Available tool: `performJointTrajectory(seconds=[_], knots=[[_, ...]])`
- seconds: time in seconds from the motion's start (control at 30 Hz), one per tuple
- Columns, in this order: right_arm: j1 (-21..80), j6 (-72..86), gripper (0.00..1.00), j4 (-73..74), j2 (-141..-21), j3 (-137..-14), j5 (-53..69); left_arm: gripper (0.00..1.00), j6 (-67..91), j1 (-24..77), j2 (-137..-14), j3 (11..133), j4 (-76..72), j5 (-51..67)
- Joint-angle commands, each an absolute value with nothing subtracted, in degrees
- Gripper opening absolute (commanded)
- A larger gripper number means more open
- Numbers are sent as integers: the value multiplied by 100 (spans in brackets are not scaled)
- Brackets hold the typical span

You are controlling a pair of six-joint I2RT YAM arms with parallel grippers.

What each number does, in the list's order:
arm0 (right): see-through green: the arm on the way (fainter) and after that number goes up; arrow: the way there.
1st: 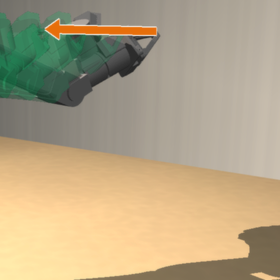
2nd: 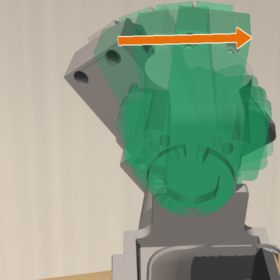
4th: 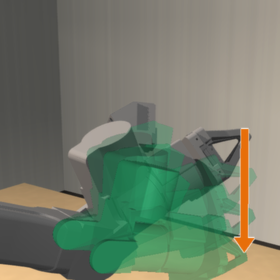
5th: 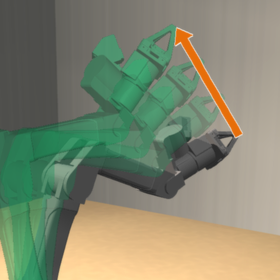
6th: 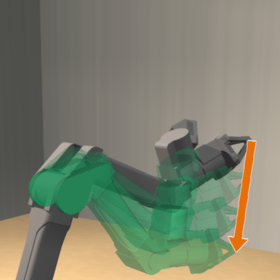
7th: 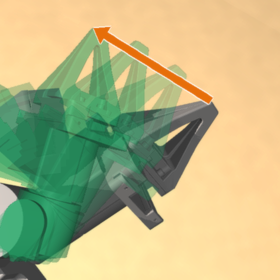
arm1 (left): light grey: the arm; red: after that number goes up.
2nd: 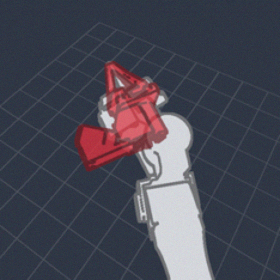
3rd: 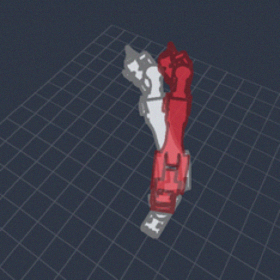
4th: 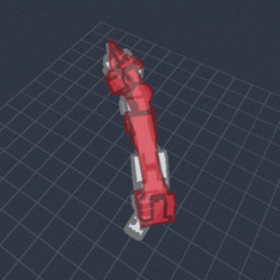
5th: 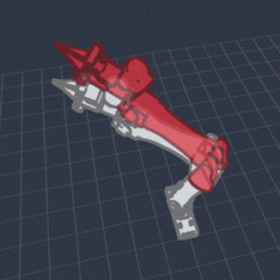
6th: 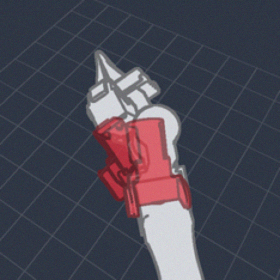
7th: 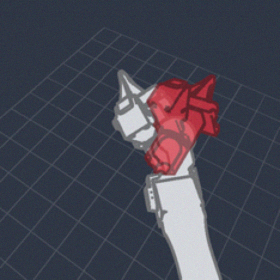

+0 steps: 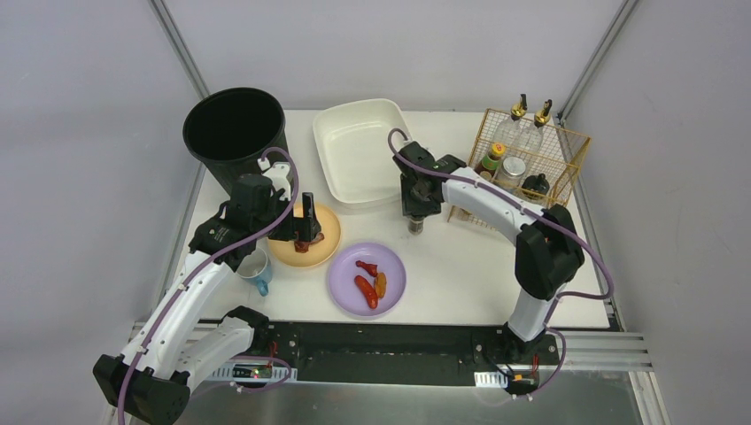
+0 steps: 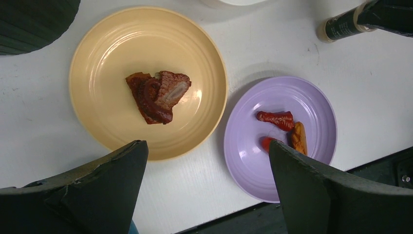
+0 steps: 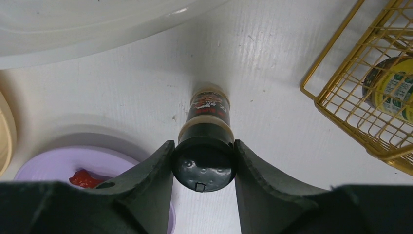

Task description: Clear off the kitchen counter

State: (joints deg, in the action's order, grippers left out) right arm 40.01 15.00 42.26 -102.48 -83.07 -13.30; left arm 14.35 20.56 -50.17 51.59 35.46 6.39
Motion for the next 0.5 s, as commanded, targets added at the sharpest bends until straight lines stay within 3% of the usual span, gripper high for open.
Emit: performJointTrajectory(seconds=[0.0, 0.47], knots=[[4052, 1566, 20, 4441, -9530, -8681, -1461, 99, 1424, 2040, -5025, 5285, 3551, 673], [3960, 1397, 21, 5250, -7863, -8870, -2306, 100, 1441, 2039, -5043, 5302, 3551, 776]])
